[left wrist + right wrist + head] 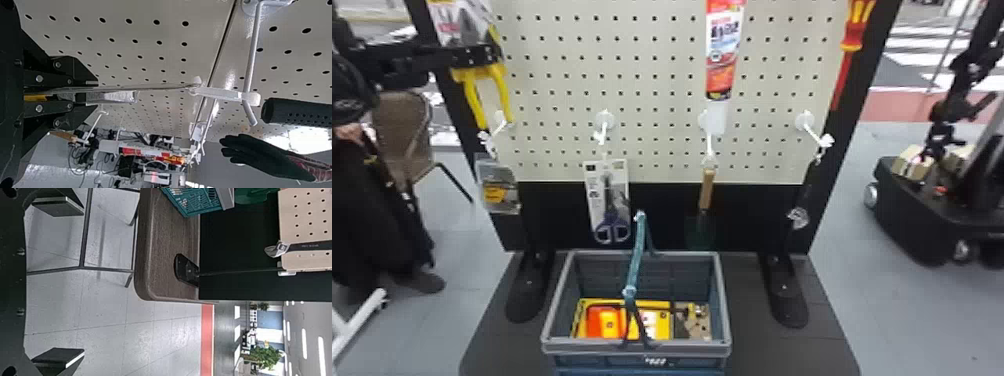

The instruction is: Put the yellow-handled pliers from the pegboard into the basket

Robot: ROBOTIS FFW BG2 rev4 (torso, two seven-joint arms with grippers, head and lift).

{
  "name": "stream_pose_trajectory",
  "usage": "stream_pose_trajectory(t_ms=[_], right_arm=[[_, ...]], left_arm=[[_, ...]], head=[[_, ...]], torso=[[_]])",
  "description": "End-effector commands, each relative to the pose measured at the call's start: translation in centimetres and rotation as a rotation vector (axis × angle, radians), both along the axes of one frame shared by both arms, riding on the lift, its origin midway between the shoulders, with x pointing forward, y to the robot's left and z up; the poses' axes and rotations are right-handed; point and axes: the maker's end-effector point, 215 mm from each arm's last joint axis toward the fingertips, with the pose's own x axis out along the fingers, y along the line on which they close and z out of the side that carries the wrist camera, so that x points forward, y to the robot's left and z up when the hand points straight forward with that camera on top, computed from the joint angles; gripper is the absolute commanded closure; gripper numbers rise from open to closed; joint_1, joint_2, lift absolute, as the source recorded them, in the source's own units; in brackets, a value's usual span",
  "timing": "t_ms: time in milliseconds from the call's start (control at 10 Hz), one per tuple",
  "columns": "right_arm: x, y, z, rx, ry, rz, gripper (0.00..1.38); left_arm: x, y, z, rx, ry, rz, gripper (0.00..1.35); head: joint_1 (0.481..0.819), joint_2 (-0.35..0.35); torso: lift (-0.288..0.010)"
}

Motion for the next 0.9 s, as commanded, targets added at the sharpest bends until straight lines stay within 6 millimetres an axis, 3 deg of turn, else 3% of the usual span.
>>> stream_pose_trajectory(t_ms=[0, 500, 800], right_arm=[[-0.1, 0.0, -0.1, 0.003, 0.002, -0.002, 0.05], [-0.2, 0.0, -0.1, 0.002, 0.004, -0.002, 0.05], [-0.5, 0.0, -0.1, 0.002, 0.007, -0.002, 0.05]], left_arm=[[0.0, -0.1, -0.1, 0.001, 0.002, -0.002, 1.2], [-0.5, -0.6, 0.4, -0.005, -0.004, -0.017, 1.2], [-3.2, -1.2, 0.7, 0.015, -0.023, -0.034, 1.2]], head=[[0.549, 0.0], [0.549, 0.0], [0.549, 0.0]], torso=[[-0.1], [-0.1], [-0.1]])
